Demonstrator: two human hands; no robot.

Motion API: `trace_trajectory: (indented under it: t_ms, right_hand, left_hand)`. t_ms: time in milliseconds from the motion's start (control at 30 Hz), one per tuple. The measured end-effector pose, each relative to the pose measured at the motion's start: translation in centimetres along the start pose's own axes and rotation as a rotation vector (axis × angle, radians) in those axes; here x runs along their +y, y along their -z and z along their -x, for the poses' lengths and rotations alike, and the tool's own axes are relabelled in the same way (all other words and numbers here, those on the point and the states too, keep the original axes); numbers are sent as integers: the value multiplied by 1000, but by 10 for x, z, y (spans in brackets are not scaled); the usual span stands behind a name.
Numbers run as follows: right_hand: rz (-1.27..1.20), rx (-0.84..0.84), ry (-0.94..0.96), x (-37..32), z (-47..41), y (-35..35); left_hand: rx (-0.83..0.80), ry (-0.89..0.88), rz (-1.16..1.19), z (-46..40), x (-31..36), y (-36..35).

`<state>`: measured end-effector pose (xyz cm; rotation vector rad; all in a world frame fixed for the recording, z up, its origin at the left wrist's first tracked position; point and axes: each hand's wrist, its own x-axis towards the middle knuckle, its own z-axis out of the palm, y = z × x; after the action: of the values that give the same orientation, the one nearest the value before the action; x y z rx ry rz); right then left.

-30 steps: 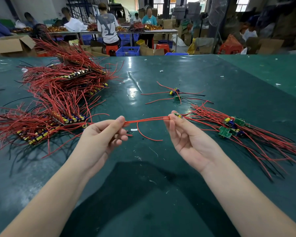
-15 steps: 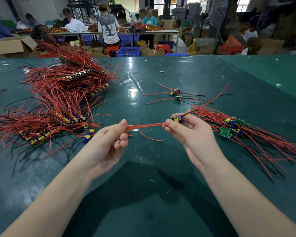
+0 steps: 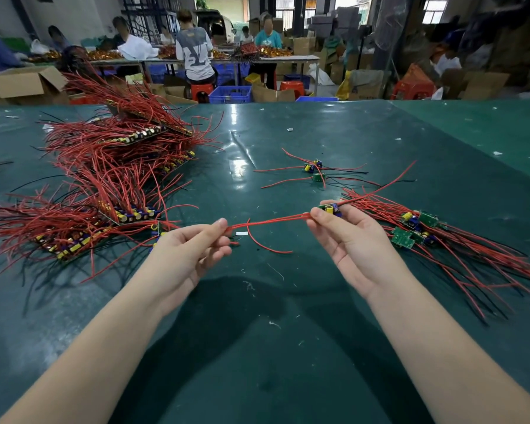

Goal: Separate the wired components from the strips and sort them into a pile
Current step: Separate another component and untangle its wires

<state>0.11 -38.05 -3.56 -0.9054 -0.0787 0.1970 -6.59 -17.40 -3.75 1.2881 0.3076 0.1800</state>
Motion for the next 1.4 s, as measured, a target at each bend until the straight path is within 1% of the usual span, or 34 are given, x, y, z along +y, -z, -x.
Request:
trace_trajectory:
  t_ms: [100, 167, 233, 367, 467, 567, 600, 667, 733, 833, 933, 1100, 1167, 1267, 1400]
  right_hand:
    - [120, -3, 48, 5, 0, 1]
    - [245, 20, 125, 5, 0, 3]
    - [325, 35, 180, 5, -1, 4]
    - [381, 36, 230, 11, -1, 4]
    - [385, 42, 249, 13, -1, 3]
    - [311, -2, 204, 14, 0, 1]
    - [268, -14, 184, 14, 0, 0]
    - [202, -18, 152, 15, 0, 0]
    - [195, -8, 139, 15, 0, 2]
    - [262, -15, 145, 16, 1, 3]
    - [384, -48, 182, 18, 1, 3]
    - [570, -103, 285, 20, 3, 1]
    - [611, -106, 319, 19, 3, 1]
    - [663, -142, 367, 18, 6, -1]
    - [628, -248, 364, 23, 11, -6]
  left_hand:
    - [-43, 13, 109, 1, 3, 2]
    - [-66, -23, 81, 2, 3, 2]
    - [-31, -118, -46, 0, 0, 2]
    - [131, -369, -363, -5, -8, 6]
    - [177, -465, -481, -6, -11, 5]
    - [223, -506, -542, -8, -10, 8]
    - [212, -499, -545, -9, -10, 10]
    - [139, -461, -553, -10, -9, 14]
    - [91, -452, -674, -11, -11, 17]
    - [65, -563, -1020, -10, -13, 18]
    - [-51, -706, -1183, -7, -14, 16]
    - [-217, -755, -1252, -2, -13, 10]
    - [-209, -747, -1277, -1, -11, 13]
    - [-171, -707, -1237, -2, -5, 14]
    - [-230, -729, -1289, 0, -8, 8]
